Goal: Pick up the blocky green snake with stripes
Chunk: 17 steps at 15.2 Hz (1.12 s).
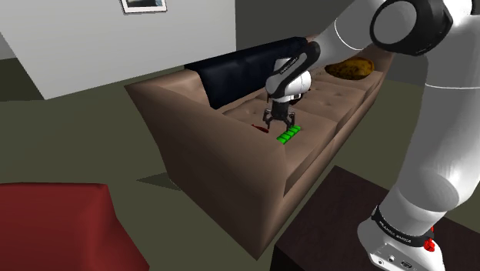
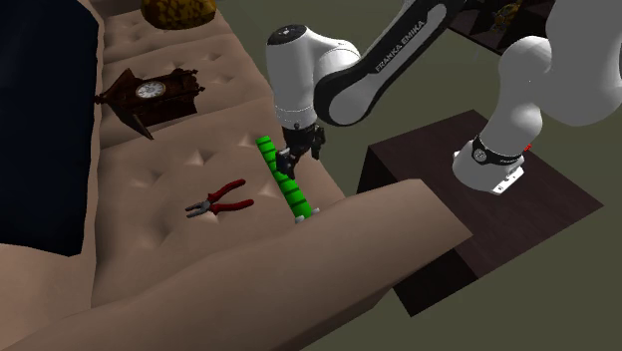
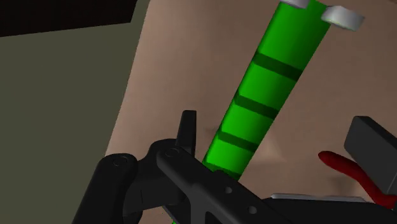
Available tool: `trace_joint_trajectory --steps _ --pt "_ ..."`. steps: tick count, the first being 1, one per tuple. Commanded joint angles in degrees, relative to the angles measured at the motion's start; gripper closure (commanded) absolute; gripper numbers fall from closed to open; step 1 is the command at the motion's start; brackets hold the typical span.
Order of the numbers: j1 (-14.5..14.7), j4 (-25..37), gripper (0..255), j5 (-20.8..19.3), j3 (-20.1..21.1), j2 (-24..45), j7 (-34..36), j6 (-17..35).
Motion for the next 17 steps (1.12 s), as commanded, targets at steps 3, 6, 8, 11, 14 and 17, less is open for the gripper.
trace_joint_trajectory --steps 3,6,8,11,14,17 --pt "-1.4 5.7 0 1.2 -1.6 7.7 3.5 2.2" --pt "-2.5 10.0 0 2.3 -2.7 13.1 5.9 3.3" --pt "-3.4 12.9 0 3.1 -3.4 16.6 7.4 3.8" --pt "-4.6 16.8 0 4.2 -4.2 20.9 9.4 4.2" --pt "-4.9 17.1 0 4.6 -3.9 22.7 9.2 5.7" --pt "-5.1 17.7 0 4.9 -3.6 24.6 8.9 7.0"
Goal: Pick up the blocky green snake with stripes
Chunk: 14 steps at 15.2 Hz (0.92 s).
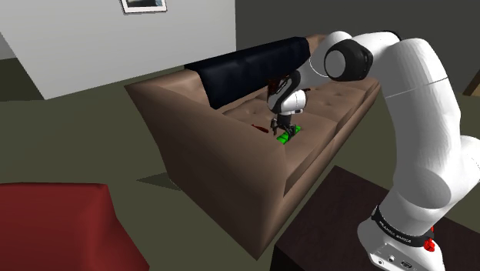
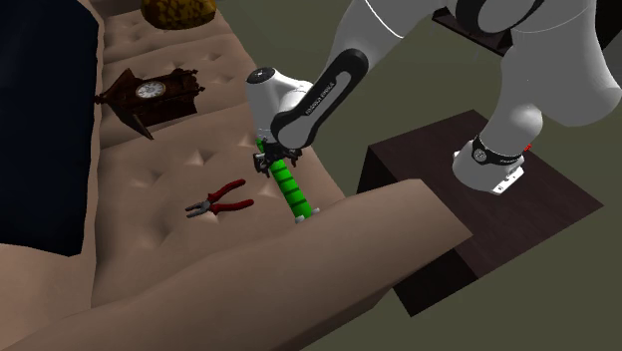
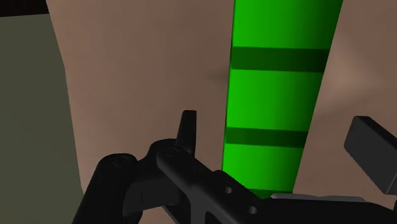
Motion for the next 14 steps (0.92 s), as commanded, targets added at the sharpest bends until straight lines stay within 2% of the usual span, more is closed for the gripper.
trace_joint_trajectory --steps 1,3,4,14 --pt "-0.1 0.3 0 0.2 0.2 1.1 0.0 0.8" --pt "-0.1 0.4 0 0.3 0.3 1.5 -0.1 1.1" --pt "-0.1 0.5 255 0.3 0.3 1.5 -0.1 1.1" --pt "-0.1 0.2 255 0.2 0.2 0.8 0.0 0.6"
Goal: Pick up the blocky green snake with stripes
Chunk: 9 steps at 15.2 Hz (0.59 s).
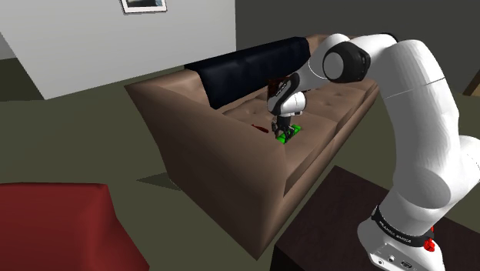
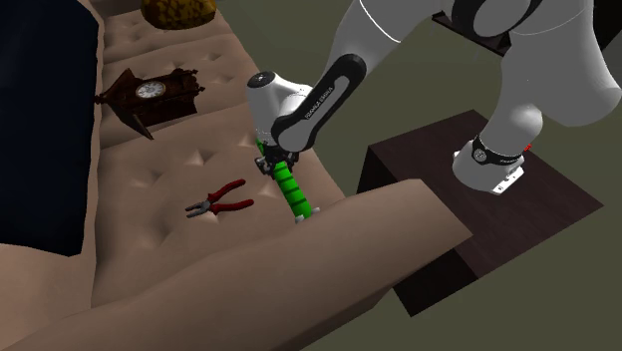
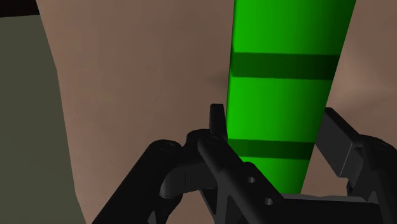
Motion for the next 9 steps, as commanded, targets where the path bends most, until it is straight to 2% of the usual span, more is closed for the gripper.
trace_joint_trajectory --steps 1,9 --pt "0.1 -0.3 255 -0.2 -0.2 -1.0 0.1 -0.6" --pt "0.8 -1.4 255 -1.1 -1.1 -5.8 0.7 -4.4"
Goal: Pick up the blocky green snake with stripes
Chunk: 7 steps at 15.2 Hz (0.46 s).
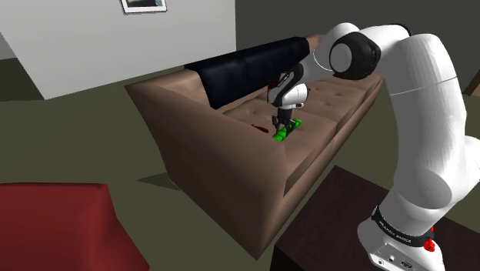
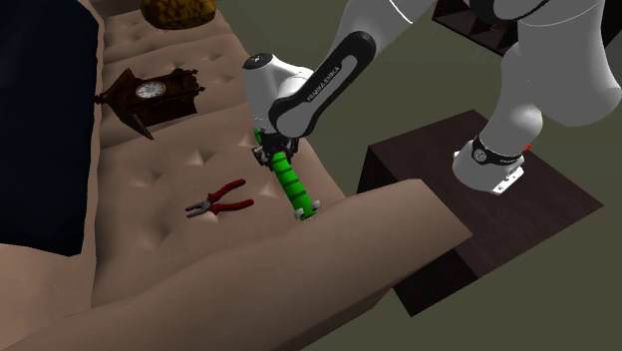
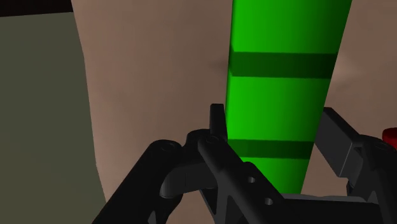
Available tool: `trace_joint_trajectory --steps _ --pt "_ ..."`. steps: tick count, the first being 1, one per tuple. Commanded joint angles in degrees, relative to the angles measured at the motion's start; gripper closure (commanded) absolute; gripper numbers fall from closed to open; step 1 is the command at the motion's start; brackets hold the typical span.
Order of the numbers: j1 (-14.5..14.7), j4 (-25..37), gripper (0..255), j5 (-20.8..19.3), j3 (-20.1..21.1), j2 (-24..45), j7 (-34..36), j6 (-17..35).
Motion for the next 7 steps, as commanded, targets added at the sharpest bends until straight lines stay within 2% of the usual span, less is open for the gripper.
trace_joint_trajectory --steps 1,7 --pt "0.2 -0.4 255 -0.3 -0.2 -1.4 0.2 -1.0" --pt "0.5 -0.6 255 -0.8 -0.7 -3.7 0.6 -3.1"
